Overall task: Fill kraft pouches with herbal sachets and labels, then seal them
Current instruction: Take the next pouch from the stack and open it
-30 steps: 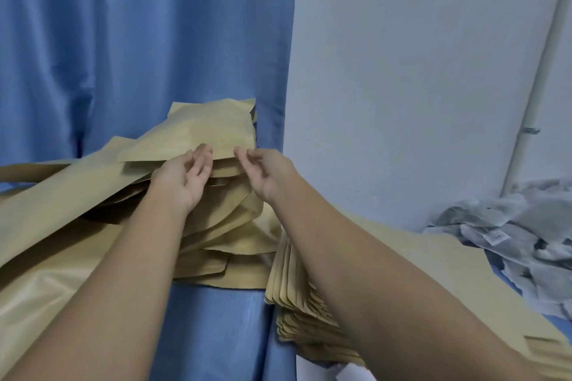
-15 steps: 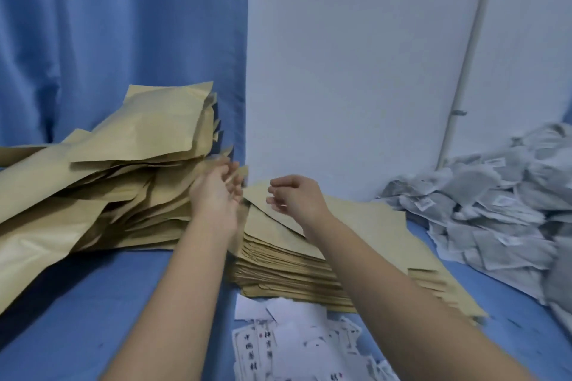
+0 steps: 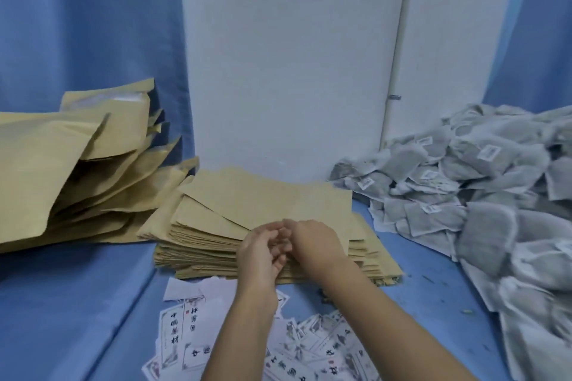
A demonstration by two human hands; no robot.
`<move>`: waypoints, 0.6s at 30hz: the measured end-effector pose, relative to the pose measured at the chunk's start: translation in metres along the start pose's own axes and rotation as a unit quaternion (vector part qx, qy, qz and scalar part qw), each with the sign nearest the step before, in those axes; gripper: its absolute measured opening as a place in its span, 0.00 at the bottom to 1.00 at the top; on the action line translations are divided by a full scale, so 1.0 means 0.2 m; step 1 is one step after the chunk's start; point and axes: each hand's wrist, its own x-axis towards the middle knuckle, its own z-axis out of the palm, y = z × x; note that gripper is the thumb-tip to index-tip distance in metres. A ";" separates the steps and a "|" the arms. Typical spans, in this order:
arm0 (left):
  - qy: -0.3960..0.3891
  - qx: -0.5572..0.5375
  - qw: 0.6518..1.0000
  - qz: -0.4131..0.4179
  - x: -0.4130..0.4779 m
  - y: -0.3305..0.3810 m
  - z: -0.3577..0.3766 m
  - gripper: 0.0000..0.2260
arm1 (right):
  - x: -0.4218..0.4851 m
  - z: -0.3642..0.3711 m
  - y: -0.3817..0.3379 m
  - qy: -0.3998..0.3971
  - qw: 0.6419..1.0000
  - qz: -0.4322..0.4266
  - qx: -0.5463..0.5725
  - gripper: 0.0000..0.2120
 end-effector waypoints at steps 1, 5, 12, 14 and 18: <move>0.011 -0.001 1.000 0.002 0.00 0.00 -0.01 0.11 | -0.01 -0.01 0.01 -0.006 1.000 -0.017 0.004 0.14; 0.091 -0.002 0.996 0.013 0.03 0.02 -0.06 0.11 | -0.08 0.00 0.02 0.013 0.998 -0.053 0.028 0.18; 0.185 -0.032 0.979 0.073 0.02 0.05 -0.12 0.07 | -0.16 0.03 0.04 0.127 0.990 0.013 0.058 0.13; 0.197 -0.046 0.975 0.090 0.01 0.07 -0.12 0.13 | -0.19 0.03 0.03 0.206 0.973 0.072 0.070 0.09; 0.221 -0.127 0.959 0.126 -0.01 0.16 -0.16 0.18 | -0.20 0.06 0.08 0.311 0.942 0.108 0.066 0.08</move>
